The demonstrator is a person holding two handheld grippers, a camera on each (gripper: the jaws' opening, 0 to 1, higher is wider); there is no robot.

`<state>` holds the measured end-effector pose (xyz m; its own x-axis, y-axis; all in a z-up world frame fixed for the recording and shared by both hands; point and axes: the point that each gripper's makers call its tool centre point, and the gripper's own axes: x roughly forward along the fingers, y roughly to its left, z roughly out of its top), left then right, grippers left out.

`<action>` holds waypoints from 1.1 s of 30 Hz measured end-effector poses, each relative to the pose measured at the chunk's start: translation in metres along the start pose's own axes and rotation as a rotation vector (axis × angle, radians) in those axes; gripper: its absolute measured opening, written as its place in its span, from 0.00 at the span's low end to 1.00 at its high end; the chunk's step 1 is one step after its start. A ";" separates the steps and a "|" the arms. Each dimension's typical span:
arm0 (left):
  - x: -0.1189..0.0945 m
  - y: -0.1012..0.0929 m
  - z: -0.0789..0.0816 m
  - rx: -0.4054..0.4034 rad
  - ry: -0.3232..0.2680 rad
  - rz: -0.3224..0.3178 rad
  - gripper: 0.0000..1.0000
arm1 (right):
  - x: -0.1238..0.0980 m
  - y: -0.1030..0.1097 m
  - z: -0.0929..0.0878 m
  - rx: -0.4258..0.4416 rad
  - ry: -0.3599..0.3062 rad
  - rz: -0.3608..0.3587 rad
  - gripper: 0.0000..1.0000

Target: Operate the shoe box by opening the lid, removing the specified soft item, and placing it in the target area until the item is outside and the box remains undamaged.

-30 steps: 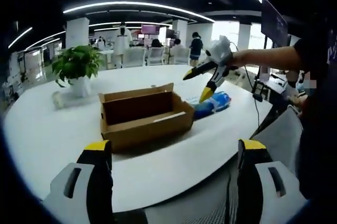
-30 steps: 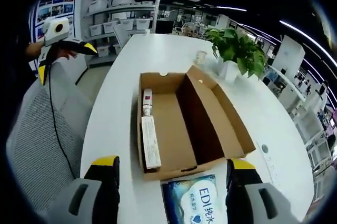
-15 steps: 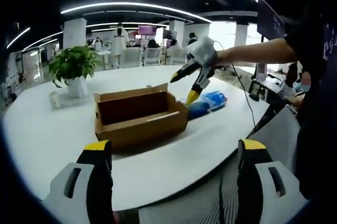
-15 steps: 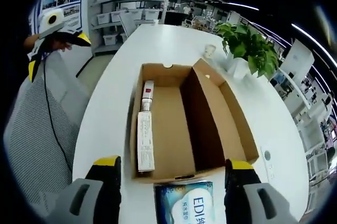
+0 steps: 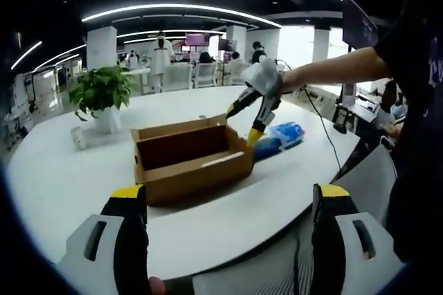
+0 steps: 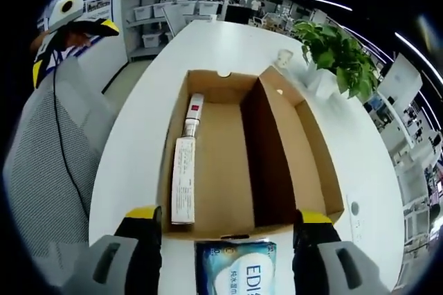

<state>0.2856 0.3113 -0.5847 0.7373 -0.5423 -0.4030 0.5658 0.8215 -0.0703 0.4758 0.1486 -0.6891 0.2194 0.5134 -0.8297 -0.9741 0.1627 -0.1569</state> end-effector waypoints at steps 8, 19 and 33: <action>0.001 0.005 0.000 0.014 0.008 0.020 0.98 | 0.009 -0.001 0.000 -0.010 0.024 0.023 0.76; 0.000 0.006 -0.004 0.001 0.022 0.033 0.97 | 0.021 0.004 0.002 -0.017 0.037 0.052 0.74; -0.003 0.011 -0.002 -0.010 0.017 0.050 0.95 | 0.041 0.016 -0.007 -0.024 0.106 0.113 0.64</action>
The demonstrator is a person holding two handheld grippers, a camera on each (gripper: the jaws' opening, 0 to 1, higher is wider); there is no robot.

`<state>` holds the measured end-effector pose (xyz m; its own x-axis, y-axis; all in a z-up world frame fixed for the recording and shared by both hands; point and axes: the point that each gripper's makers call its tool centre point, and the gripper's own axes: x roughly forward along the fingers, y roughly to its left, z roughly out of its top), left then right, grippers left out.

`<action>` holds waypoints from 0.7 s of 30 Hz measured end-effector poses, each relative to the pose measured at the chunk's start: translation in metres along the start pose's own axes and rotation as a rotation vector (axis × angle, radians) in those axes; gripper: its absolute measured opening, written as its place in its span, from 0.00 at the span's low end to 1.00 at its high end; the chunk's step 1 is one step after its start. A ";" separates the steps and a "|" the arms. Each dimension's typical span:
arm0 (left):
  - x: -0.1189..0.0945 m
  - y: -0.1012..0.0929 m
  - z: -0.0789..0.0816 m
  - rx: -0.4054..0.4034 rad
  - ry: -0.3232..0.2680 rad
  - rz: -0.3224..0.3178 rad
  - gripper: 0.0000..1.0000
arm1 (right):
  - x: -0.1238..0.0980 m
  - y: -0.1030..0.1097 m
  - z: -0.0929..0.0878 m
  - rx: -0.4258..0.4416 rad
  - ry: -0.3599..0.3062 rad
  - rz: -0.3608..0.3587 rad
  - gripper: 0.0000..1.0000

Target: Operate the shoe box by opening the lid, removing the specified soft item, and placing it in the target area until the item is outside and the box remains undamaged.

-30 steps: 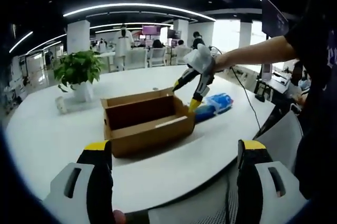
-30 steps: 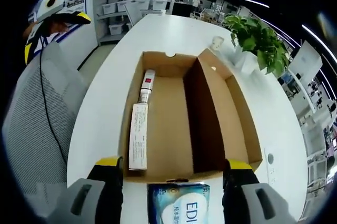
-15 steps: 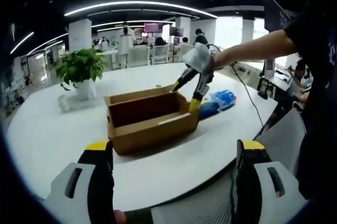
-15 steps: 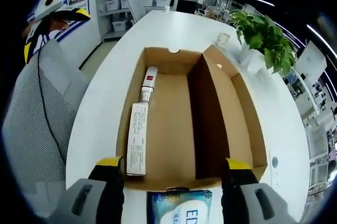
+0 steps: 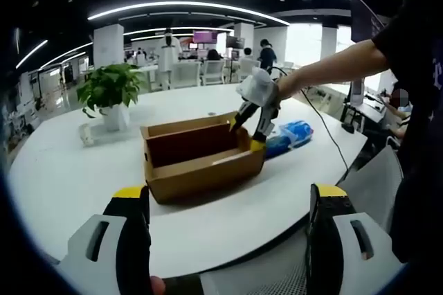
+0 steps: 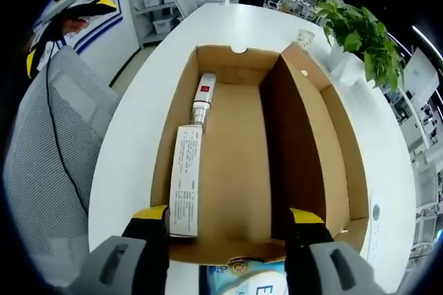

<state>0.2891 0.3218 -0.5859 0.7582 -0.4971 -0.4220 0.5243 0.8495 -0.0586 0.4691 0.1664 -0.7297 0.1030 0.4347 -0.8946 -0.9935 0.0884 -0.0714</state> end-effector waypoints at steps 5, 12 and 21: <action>0.000 0.000 -0.002 0.000 0.005 0.003 0.95 | -0.001 -0.004 0.000 0.006 0.000 -0.017 0.67; -0.001 0.001 -0.003 -0.008 0.003 0.005 0.95 | -0.004 -0.013 -0.002 -0.004 0.009 -0.052 0.67; -0.001 0.002 -0.004 -0.015 0.003 0.004 0.95 | -0.008 -0.008 0.002 0.004 -0.016 -0.016 0.66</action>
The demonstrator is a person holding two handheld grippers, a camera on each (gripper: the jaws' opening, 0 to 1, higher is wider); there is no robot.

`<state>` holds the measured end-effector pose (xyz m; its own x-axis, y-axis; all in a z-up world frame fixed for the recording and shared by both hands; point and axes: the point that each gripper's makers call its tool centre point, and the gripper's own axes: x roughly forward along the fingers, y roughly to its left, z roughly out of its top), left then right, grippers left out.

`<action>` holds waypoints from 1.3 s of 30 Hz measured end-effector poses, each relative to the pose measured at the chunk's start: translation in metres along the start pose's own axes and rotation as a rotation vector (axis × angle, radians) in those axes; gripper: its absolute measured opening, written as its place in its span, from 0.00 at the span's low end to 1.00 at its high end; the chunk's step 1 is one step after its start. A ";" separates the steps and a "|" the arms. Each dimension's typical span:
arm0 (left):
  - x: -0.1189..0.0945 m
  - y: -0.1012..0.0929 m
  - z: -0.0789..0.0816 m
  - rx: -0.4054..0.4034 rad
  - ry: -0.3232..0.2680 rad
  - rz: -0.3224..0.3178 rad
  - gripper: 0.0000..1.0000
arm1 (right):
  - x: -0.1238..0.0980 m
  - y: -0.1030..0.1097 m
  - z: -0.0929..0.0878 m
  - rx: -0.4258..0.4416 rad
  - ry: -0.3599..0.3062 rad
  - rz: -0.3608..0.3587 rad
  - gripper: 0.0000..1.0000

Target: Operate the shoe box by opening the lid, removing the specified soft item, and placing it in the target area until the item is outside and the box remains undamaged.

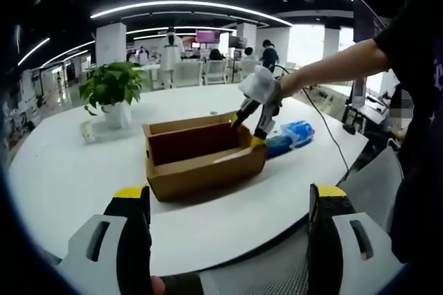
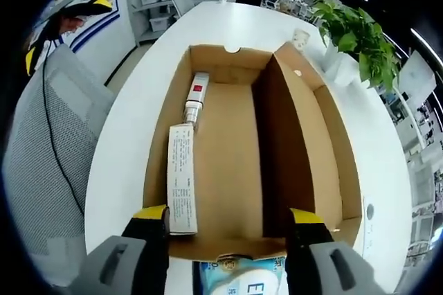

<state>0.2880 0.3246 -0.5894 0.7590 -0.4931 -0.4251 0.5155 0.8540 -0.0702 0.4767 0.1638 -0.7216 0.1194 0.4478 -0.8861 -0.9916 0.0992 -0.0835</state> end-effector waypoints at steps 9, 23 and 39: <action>0.001 0.001 -0.002 -0.004 0.006 0.002 0.94 | 0.013 0.012 0.003 -0.032 0.002 0.044 0.61; -0.003 0.003 -0.005 -0.009 0.015 0.011 0.94 | 0.028 0.022 0.019 -0.063 -0.034 0.059 0.43; -0.006 0.006 -0.007 -0.016 0.017 0.023 0.93 | 0.042 0.033 0.032 -0.027 -0.091 0.068 0.23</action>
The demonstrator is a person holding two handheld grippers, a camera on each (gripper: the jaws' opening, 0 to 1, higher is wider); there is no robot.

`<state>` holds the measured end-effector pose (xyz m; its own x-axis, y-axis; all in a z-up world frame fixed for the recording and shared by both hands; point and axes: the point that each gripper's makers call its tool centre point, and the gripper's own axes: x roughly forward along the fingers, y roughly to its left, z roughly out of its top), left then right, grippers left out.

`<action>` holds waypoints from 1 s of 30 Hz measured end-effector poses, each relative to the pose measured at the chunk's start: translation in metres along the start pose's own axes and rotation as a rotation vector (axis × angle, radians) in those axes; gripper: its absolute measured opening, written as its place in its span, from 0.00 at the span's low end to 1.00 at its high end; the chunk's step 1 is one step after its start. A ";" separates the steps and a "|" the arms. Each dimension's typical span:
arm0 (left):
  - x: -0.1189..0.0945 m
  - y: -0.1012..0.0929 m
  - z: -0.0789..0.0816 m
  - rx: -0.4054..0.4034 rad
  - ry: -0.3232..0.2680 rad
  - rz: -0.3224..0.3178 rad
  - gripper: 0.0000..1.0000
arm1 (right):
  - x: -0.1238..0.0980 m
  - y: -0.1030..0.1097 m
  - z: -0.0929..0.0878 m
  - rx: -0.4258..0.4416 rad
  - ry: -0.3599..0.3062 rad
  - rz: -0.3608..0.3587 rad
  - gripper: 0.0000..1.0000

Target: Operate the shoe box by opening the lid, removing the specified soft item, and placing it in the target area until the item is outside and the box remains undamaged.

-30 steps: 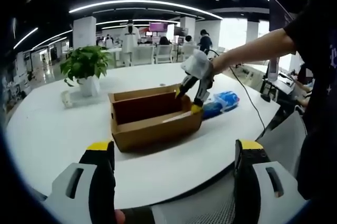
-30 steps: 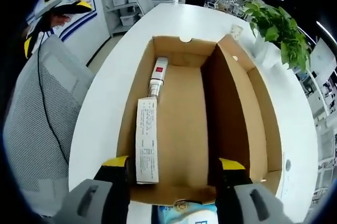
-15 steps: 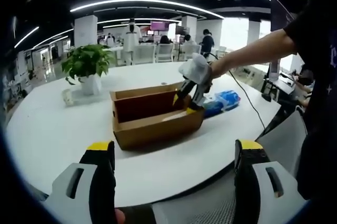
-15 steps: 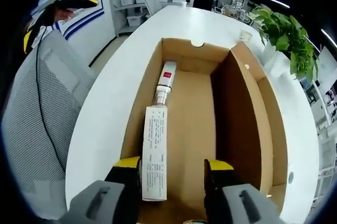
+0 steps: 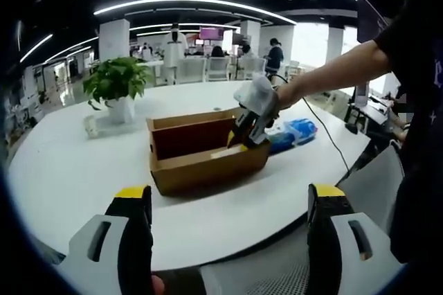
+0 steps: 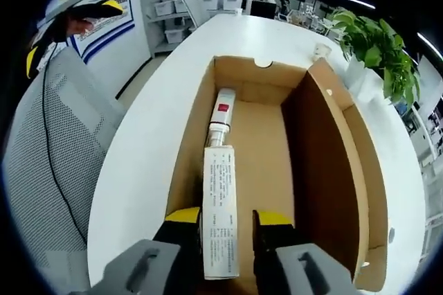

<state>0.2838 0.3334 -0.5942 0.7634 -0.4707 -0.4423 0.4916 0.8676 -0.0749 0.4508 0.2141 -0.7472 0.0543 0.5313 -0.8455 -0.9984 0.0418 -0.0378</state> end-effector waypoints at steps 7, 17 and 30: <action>-0.001 0.001 -0.001 -0.002 0.001 0.005 0.93 | 0.001 0.004 0.001 -0.007 -0.017 0.002 0.15; 0.000 0.002 -0.001 0.001 0.002 0.006 0.93 | -0.007 0.001 0.008 -0.039 -0.045 -0.024 0.15; 0.002 0.001 -0.001 0.000 0.007 0.003 0.93 | -0.028 -0.006 0.018 -0.084 -0.067 -0.061 0.14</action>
<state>0.2853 0.3338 -0.5964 0.7618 -0.4673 -0.4486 0.4895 0.8689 -0.0738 0.4552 0.2144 -0.7142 0.1135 0.5854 -0.8028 -0.9908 0.0068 -0.1352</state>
